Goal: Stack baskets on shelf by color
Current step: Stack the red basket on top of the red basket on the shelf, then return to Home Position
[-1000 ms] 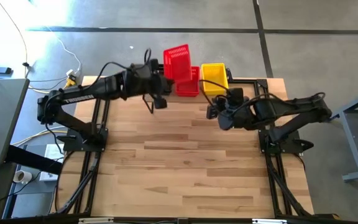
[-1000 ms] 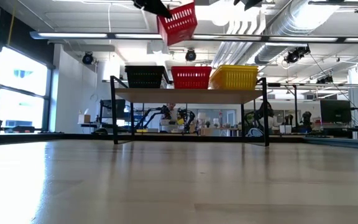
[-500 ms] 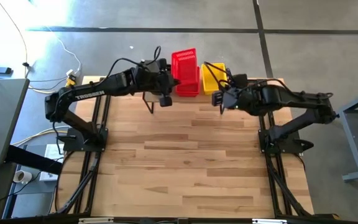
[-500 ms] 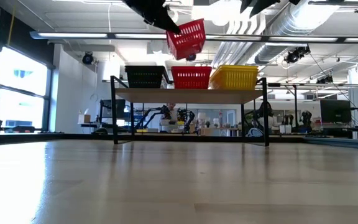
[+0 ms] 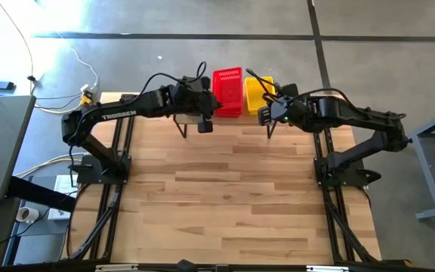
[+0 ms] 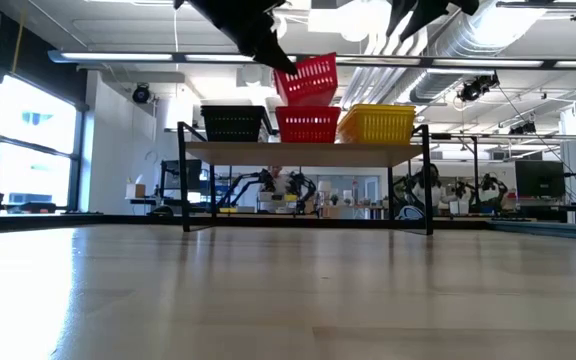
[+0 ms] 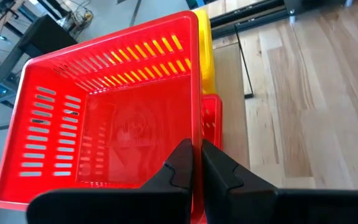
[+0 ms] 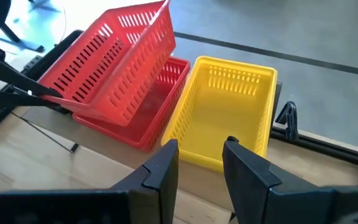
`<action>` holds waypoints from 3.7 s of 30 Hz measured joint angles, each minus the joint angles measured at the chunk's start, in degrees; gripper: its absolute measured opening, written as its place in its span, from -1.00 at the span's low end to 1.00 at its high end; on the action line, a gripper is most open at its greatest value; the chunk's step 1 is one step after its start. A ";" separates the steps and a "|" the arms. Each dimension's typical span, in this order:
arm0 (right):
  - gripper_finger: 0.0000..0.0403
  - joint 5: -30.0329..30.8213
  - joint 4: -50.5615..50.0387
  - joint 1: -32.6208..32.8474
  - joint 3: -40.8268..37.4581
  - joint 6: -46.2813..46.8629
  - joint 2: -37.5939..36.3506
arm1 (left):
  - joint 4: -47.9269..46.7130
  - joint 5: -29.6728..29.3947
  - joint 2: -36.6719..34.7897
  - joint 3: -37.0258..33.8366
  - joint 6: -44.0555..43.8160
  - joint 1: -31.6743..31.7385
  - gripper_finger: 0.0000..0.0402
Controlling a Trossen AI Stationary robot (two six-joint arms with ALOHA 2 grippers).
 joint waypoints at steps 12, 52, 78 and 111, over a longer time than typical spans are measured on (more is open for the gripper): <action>-0.44 -0.53 -0.02 -0.32 0.00 -0.89 0.02 | -0.70 0.86 0.97 0.00 0.01 1.03 -1.00; -0.44 -0.47 0.00 -0.29 0.00 -0.45 0.04 | -1.45 -0.19 5.12 -0.02 2.56 1.68 -0.54; -0.44 -0.27 0.28 1.89 -0.03 -3.45 0.09 | -19.29 0.57 -12.12 3.44 -12.96 -1.44 -0.29; -0.44 -1.67 23.81 13.65 -27.46 -3.44 -11.73 | 13.60 -6.13 -72.72 -64.54 -38.68 -22.82 -0.33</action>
